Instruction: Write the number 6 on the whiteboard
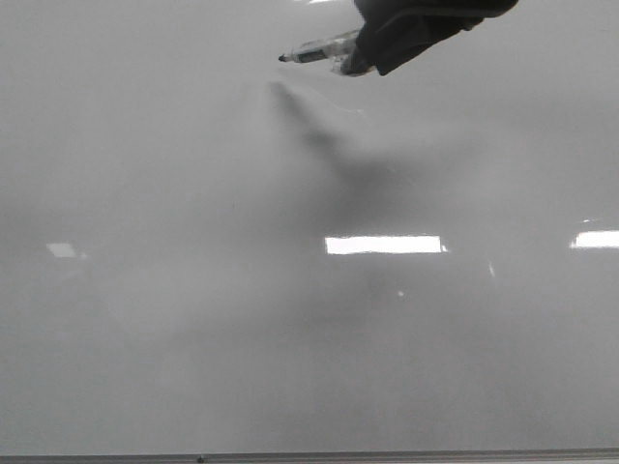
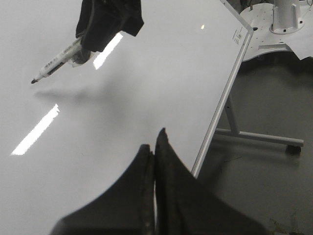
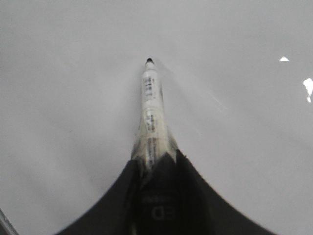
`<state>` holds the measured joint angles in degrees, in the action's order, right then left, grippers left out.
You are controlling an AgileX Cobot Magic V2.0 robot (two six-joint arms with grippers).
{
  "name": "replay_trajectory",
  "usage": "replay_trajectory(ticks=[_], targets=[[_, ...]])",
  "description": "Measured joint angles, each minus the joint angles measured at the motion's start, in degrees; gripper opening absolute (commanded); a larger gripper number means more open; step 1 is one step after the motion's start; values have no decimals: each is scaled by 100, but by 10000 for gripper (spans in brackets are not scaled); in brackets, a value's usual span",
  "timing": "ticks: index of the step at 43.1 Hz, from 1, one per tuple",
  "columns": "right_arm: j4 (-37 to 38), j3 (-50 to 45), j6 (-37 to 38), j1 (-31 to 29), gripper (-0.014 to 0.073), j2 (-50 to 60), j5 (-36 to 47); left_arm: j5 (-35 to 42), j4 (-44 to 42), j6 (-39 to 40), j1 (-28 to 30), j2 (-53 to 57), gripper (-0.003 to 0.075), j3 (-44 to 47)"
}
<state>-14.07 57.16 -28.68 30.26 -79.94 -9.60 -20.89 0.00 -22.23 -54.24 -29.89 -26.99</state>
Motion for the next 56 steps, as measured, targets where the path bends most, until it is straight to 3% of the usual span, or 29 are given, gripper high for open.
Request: replay_trajectory(ticks=[9, 18, 32, 41, 49, 56], targets=[[-124, 285, 0, 171, -68, -563, -104, 0, 0, 0, 0, 0, -20, 0], [-124, 299, -1, 577, -59, -1128, -727, 0, 0, 0, 0, 0, -20, 0], [-124, 32, -12, 237, -59, -604, -505, 0, 0, 0, 0, 0, -20, 0], [-84, 397, -12, 636, -59, -962, -710, 0, 0, 0, 0, 0, -20, 0], [23, 42, -12, 753, -59, 18, -1127, 0, 0, 0, 0, 0, -20, 0], [297, -152, -479, 753, -59, 823, -2070, -309, -165, 0, 0, -329, 1, -258]])
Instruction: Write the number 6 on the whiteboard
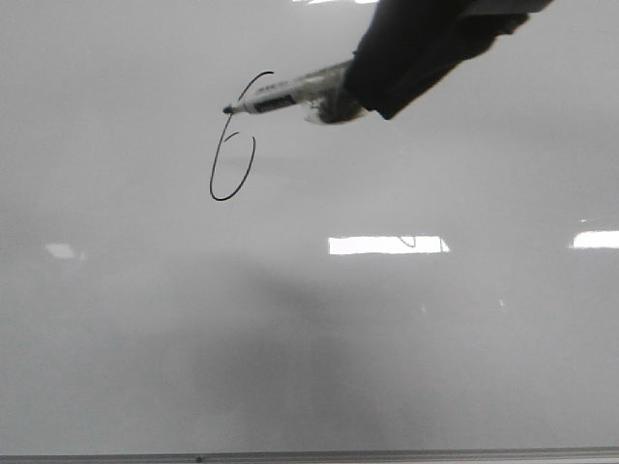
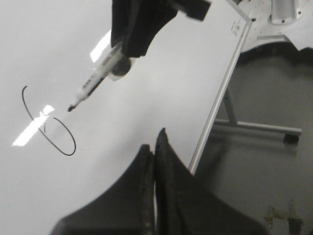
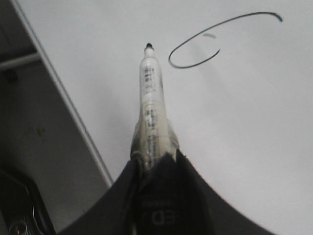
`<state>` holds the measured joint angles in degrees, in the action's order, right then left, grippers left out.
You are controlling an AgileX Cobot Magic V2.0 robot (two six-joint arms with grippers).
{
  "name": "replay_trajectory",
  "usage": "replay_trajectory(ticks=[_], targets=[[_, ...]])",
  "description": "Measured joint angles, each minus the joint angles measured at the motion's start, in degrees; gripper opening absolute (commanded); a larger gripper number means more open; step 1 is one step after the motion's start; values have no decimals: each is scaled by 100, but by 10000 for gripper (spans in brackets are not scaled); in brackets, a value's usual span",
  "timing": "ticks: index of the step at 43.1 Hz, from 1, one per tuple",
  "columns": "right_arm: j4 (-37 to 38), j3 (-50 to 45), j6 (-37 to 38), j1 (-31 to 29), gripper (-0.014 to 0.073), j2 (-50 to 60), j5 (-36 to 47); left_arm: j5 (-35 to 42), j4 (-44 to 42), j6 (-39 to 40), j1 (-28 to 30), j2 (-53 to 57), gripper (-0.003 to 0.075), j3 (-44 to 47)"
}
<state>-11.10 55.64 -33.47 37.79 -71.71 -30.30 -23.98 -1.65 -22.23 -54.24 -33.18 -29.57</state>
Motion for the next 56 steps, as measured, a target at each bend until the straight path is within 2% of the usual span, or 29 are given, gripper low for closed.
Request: replay_trajectory(ticks=[2, 5, 6, 7, 9, 11, 13, 18, 30, 45, 49, 52, 56], targets=[[44, -9, -231, 36, -59, 90, -295, -105, -136, 0, 0, -228, 45, -166], [82, -33, -515, 144, -59, 193, -593, -223, -336, 0, 0, -655, 152, -408], [80, -33, -570, 210, -59, 238, -641, -255, -390, 0, 0, -821, 224, -506], [80, -37, -598, 287, -59, 267, -679, -283, -414, -41, 0, -948, 255, -604], [80, -37, -656, 431, -59, 336, -719, -341, -455, -121, 0, -1237, 374, -768], [80, -37, -693, 562, -59, 398, -741, -395, -477, -205, 0, -1509, 449, -911], [80, -37, -695, 715, -59, 448, -751, -425, -476, -289, 0, -1785, 484, -1036], [80, -37, -718, 1058, -59, 481, -751, -446, -564, -399, -174, -2220, 456, -1297], [80, -37, -728, 1497, -59, 481, -741, -413, -613, -411, -425, -2758, 324, -1399], [80, -37, -728, 1524, -45, 481, -656, -413, -613, -421, -425, -2758, 75, -1399], [85, -37, -730, 1524, 65, 481, -656, -424, -626, -482, -425, -2758, 42, -1399], [93, -37, -740, 1524, 212, 481, -656, -433, -633, -508, -425, -2758, 41, -1399], [93, -37, -740, 1524, 449, 481, -622, -433, -639, -520, -425, -2758, 41, -1399]])
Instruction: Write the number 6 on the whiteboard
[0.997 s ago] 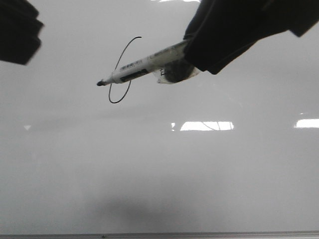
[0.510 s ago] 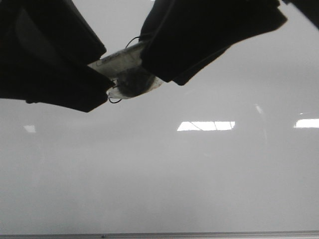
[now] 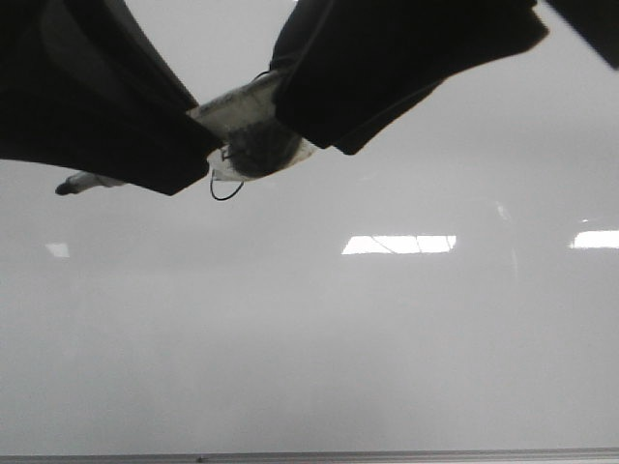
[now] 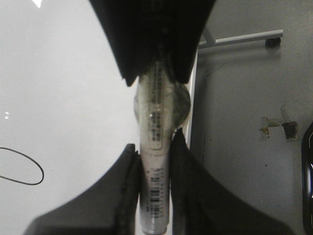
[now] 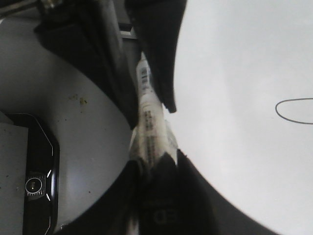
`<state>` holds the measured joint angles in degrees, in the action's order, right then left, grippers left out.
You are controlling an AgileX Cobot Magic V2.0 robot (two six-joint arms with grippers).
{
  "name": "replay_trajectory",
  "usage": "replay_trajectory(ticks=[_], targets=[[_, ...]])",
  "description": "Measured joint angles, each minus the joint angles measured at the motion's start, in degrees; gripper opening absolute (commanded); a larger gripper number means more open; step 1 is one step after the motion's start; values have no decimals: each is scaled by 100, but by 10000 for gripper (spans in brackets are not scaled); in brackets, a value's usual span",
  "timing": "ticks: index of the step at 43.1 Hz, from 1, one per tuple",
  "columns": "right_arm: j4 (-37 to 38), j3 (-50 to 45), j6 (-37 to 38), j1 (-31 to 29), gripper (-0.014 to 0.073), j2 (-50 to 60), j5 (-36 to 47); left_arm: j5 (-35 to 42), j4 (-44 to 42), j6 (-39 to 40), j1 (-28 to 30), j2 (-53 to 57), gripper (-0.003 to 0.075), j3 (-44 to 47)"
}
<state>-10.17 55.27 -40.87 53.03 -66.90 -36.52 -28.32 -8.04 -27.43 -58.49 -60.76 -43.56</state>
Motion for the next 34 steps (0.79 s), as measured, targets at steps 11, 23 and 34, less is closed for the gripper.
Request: replay_trajectory(ticks=[11, 23, 34], targets=[[-22, -22, 686, -677, 528, 264, -86, 13, 10, 142, 11, 0, 41, 0], [-26, -1235, 1527, -2216, 423, 1908, 142, -30, 32, 855, 1090, 135, 41, 312], [-26, -2566, 2566, -3519, 165, 3899, 699, -42, 32, 1924, 3395, 952, 41, 396]])
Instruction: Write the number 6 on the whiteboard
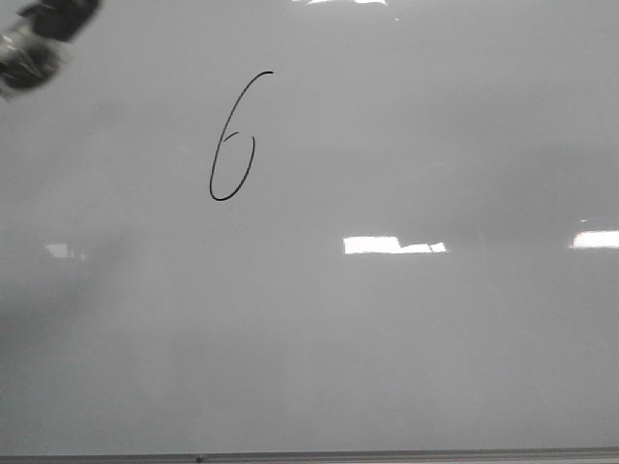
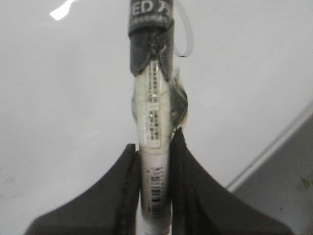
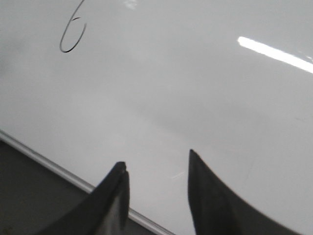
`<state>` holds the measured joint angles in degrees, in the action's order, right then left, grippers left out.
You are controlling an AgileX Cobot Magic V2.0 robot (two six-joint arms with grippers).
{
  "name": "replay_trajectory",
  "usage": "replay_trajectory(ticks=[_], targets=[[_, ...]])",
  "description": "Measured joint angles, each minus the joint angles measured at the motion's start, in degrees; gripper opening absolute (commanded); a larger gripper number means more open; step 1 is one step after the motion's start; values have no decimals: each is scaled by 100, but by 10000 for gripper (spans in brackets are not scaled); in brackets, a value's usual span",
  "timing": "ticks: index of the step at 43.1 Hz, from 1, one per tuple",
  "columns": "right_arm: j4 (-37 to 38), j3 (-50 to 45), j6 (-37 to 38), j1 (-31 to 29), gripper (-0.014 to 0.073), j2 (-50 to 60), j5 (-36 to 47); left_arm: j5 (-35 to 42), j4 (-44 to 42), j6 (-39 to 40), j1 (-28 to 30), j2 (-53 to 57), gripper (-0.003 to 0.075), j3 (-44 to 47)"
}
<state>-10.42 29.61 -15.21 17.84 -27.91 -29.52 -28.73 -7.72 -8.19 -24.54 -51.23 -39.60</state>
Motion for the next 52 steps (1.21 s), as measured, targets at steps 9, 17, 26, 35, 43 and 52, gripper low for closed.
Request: replay_trajectory(ticks=[9, 17, 26, 35, 43, 52], targets=[[0, -409, 64, -343, -69, 745, 42, -9, 78, 337, 2059, 188, 41, 10], [0, -490, 89, -348, -68, 804, 55, 154, 419, 364, 2925, -152, 41, 96], [0, -490, 89, -348, -68, 804, 55, 1532, 685, 364, 2968, -942, 41, 560], [0, -490, 89, -348, -68, 804, 55, 2873, 717, 377, 2968, -1794, 41, 744], [0, -490, 89, -348, -68, 804, 55, 3561, 717, 377, 2968, -2407, 43, 744], [0, -570, 89, -348, -68, 804, 68, 3866, 717, 390, 2968, -2896, 102, 744]])
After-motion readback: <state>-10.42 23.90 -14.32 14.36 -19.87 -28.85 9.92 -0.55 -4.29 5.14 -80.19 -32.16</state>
